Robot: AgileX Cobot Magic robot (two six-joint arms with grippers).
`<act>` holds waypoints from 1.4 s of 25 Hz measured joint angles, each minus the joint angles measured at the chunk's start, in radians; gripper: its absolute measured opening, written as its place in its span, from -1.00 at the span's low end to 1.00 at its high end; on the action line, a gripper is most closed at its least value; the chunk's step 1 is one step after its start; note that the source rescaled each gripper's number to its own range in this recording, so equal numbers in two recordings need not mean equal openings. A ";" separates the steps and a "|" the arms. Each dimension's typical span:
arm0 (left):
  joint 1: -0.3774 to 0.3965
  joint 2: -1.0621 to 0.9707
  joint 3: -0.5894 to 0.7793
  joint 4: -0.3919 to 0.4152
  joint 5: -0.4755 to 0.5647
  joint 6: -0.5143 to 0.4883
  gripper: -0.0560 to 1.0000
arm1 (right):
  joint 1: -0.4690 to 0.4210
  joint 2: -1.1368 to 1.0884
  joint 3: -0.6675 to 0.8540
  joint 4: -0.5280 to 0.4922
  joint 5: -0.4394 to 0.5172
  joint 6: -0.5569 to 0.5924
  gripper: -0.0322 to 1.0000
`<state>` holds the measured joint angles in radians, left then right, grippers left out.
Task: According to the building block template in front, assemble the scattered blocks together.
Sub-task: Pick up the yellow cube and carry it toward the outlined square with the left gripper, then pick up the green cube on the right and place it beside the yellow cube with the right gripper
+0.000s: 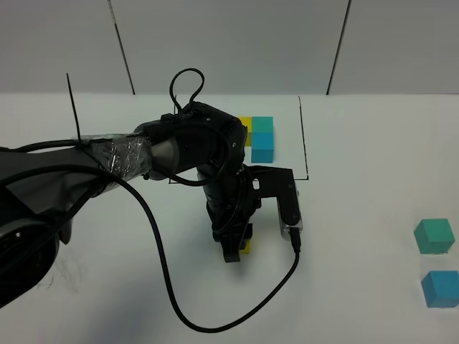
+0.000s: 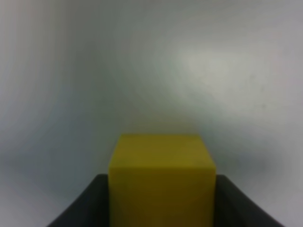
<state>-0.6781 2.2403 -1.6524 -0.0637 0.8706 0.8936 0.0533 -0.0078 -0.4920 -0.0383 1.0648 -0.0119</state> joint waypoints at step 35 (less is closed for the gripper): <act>0.240 -0.693 0.023 0.554 0.321 -0.809 0.75 | 0.000 0.000 0.000 0.000 0.000 0.000 -0.94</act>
<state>-0.4384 1.5476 -1.6289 0.4906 1.1912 0.0844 0.0533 -0.0078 -0.4920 -0.0383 1.0648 -0.0119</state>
